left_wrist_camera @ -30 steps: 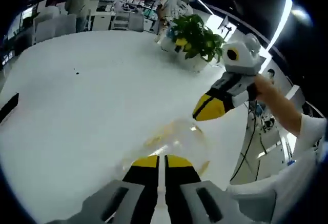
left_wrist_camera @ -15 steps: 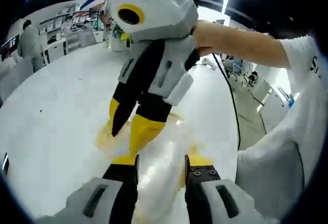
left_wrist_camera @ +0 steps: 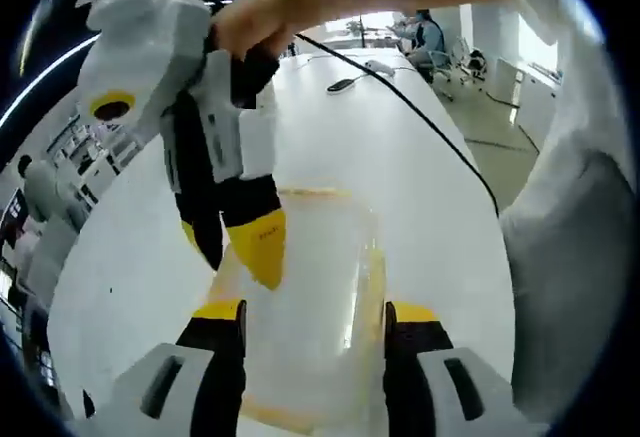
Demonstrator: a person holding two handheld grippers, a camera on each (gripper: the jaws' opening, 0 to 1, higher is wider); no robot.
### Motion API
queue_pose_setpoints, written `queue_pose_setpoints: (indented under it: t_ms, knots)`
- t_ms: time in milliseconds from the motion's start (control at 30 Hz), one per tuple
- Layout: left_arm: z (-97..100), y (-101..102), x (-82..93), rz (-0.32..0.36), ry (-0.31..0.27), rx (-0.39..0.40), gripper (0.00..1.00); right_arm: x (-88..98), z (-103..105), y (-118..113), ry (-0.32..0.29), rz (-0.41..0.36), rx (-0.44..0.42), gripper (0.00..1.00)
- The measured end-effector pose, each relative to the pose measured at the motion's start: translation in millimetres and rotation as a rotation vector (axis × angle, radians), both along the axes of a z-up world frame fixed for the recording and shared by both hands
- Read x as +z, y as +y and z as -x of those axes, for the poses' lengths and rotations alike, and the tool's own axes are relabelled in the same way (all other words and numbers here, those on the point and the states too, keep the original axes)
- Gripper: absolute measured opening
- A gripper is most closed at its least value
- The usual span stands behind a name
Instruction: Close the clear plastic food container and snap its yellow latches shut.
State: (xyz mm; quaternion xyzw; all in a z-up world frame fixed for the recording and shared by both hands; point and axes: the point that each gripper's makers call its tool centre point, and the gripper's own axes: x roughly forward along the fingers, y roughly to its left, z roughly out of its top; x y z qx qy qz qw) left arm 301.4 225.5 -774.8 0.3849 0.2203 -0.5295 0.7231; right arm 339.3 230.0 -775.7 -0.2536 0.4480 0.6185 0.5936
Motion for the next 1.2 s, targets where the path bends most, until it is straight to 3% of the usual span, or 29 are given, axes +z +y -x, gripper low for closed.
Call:
queue_pose_setpoints:
  t_ms: [167,400,1200]
  knots:
    - [1.6,-1.5,-4.5,-0.033,-0.051,-0.02,0.53,4.6,-0.3,8.2,-0.007,0.0,0.04,0.3]
    - [-0.8,-3.2,0.7,0.029,0.024,0.043,0.52,1.7,-2.8,8.1,0.035,0.065,0.057,0.3]
    - [3.5,-6.5,-1.5,0.027,0.006,0.007,0.47,-1.2,-3.8,7.1,0.039,0.112,0.071,0.29]
